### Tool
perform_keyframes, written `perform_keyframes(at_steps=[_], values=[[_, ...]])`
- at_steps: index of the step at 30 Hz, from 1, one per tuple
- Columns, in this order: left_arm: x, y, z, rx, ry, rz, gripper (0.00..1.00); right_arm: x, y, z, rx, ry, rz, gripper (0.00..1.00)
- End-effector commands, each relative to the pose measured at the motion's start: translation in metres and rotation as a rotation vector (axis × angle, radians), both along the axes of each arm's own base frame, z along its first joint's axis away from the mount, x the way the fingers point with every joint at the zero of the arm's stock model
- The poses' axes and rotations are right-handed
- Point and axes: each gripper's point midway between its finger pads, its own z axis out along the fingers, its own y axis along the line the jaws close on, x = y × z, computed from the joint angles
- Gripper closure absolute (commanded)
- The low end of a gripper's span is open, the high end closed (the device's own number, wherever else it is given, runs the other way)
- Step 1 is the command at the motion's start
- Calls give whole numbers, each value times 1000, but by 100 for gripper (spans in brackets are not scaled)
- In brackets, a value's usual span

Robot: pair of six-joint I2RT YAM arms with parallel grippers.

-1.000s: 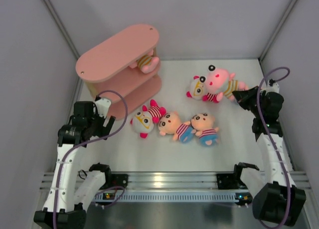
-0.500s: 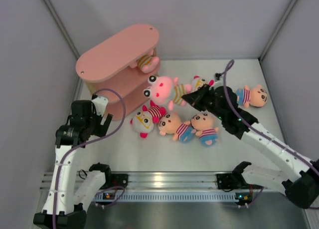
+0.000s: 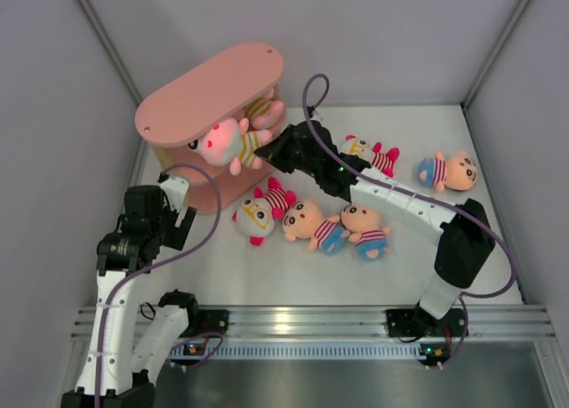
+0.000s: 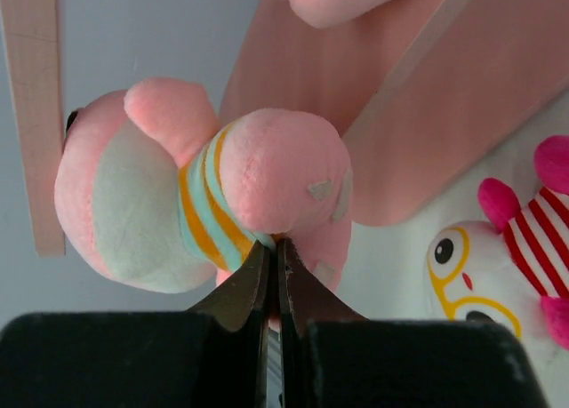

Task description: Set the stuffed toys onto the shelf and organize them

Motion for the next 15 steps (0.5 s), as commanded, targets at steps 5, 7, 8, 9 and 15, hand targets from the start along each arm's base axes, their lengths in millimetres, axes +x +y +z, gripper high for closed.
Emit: perform_keyframes(at_steps=[5, 7, 8, 9, 15], values=[[-2, 2, -1, 16, -4, -4, 1, 21, 33, 32, 206, 28, -165, 100], [-2, 2, -1, 17, -4, -5, 1, 25, 40, 31, 227, 42, -192, 100], [-2, 1, -2, 17, -2, -7, 1, 29, 40, 32, 247, 50, -218, 100], [-2, 1, -1, 18, -4, -8, 1, 32, 41, 35, 264, 52, -230, 100], [-3, 1, -3, 19, 1, -9, 1, 45, 62, 20, 282, 99, -242, 100]])
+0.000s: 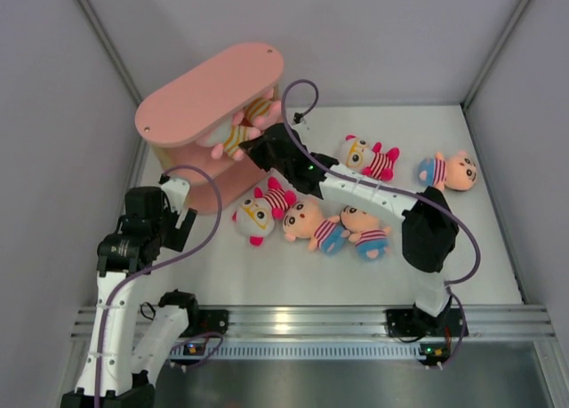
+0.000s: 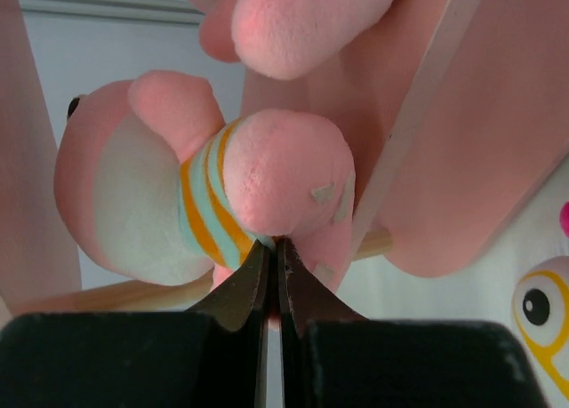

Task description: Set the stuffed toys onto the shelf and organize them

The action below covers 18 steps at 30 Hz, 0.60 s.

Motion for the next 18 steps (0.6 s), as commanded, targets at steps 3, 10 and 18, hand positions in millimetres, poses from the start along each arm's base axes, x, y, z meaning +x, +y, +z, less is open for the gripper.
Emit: perform_keyframes(at_steps=[3, 10, 18], values=[[0, 1, 0, 13, -8, -3, 1, 8, 21, 32, 142, -24, -28, 99], [0, 0, -1, 7, -5, -9, 1, -2, 20, 50, 189, -46, -29, 84], [2, -1, 1, 1, -10, -9, 2, -11, 30, 62, 236, -53, -10, 81]])
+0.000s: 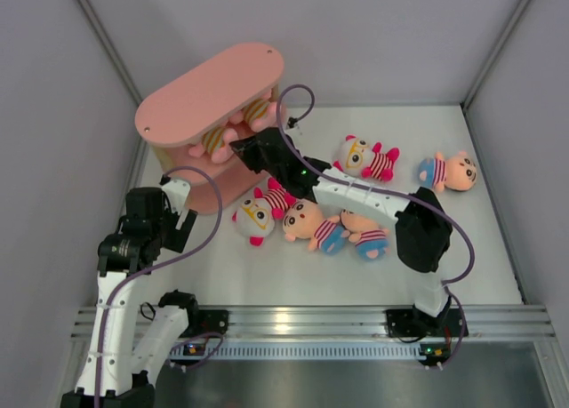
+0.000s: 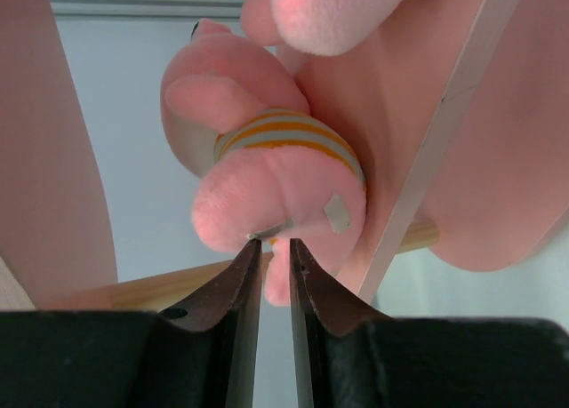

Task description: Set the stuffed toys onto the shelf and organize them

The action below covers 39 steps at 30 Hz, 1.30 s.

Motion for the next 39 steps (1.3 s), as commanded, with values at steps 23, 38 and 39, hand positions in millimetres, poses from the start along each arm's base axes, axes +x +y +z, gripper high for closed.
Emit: perform_keyframes(at_steps=[23, 38, 39], values=[[1, -14, -7, -53, 5, -61, 1, -104, -140, -12, -565, -285, 316, 42], [2, -55, -13, -222, 29, -224, 2, -139, -364, -182, -656, 183, -62, 18], [2, -59, -11, -238, 27, -239, 2, -142, -359, -191, -640, 198, -33, 19]])
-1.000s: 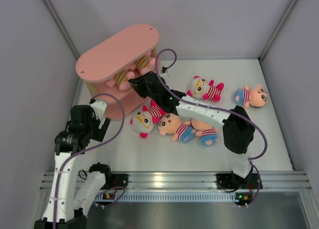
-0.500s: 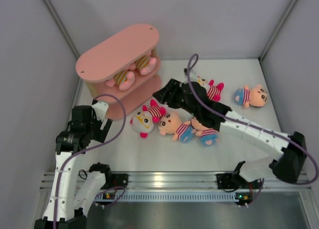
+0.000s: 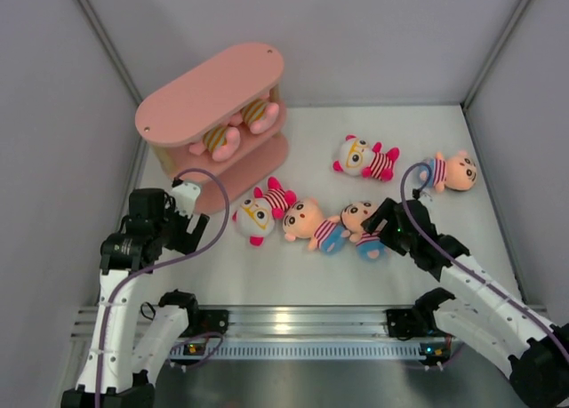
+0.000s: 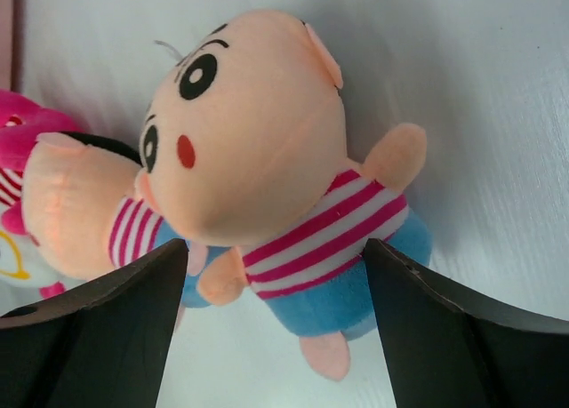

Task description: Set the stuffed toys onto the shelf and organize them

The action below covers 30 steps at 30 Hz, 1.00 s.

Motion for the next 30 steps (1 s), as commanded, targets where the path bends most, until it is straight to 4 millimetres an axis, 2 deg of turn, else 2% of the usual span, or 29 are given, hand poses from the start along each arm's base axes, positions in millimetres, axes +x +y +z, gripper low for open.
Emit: perform_keyframes(at_steps=[1, 3, 4, 6, 7, 8, 11, 14, 15, 16, 17, 18, 19, 20, 21, 22, 23, 24, 25, 26, 27, 28, 29, 30], values=[[2, -26, 9, -104, -22, -102, 3, 7, 7, -14, 43, 17, 10, 21], [-2, -35, 14, -139, -20, -145, 4, 8, 5, -28, 38, 49, -19, 24], [-3, -46, 25, -174, -40, -210, 5, 7, 3, -32, 30, 56, -32, 26], [-8, -53, 34, -195, -50, -259, 5, 6, -6, -40, -2, 54, -62, 36], [-10, -60, 45, -214, -72, -299, 5, 6, -9, -41, -15, 51, -64, 42], [-11, -62, 51, -219, -81, -317, 5, 6, -11, -41, -26, 45, -66, 62], [-12, -74, 73, -264, -121, -367, 5, 10, -18, -28, -83, 6, -55, 100], [-11, -85, 92, -302, -154, -420, 5, 24, -24, 18, -150, -104, -27, 100], [-10, -86, 96, -307, -160, -428, 5, 35, -23, 52, -177, -183, -1, 100], [-9, -88, 107, -307, -186, -440, 5, 37, -24, 65, -204, -195, 21, 100], [-7, -90, 109, -314, -180, -447, 5, 40, -21, 83, -220, -222, 45, 100], [-6, -91, 119, -316, -205, -455, 5, 48, -18, 126, -243, -304, 76, 100], [-4, -91, 124, -316, -213, -460, 4, 49, -14, 133, -276, -290, 112, 100], [-1, -93, 126, -321, -209, -462, 4, 50, -2, 149, -290, -317, 165, 100], [1, -95, 132, -329, -218, -475, 4, 54, 4, 191, -305, -395, 183, 100], [2, -96, 143, -330, -242, -482, 2, 56, 14, 206, -314, -416, 208, 100], [8, -97, 145, -335, -233, -479, 1, 54, 40, 205, -340, -395, 293, 100], [12, -97, 151, -335, -239, -477, 1, 57, 48, 246, -337, -468, 287, 100], [14, -97, 164, -334, -264, -477, 1, 57, 62, 257, -348, -486, 312, 100], [20, -98, 174, -337, -280, -475, 2, 54, 91, 277, -350, -513, 367, 100], [22, -98, 180, -337, -292, -476, 1, 54, 106, 286, -344, -525, 389, 100], [24, -99, 186, -336, -303, -477, 1, 59, 129, 280, -358, -509, 426, 100], [29, -99, 190, -339, -302, -474, 1, 52, 151, 287, -340, -526, 478, 100], [30, -100, 203, -338, -336, -483, 1, 50, 162, 314, -304, -571, 486, 100]])
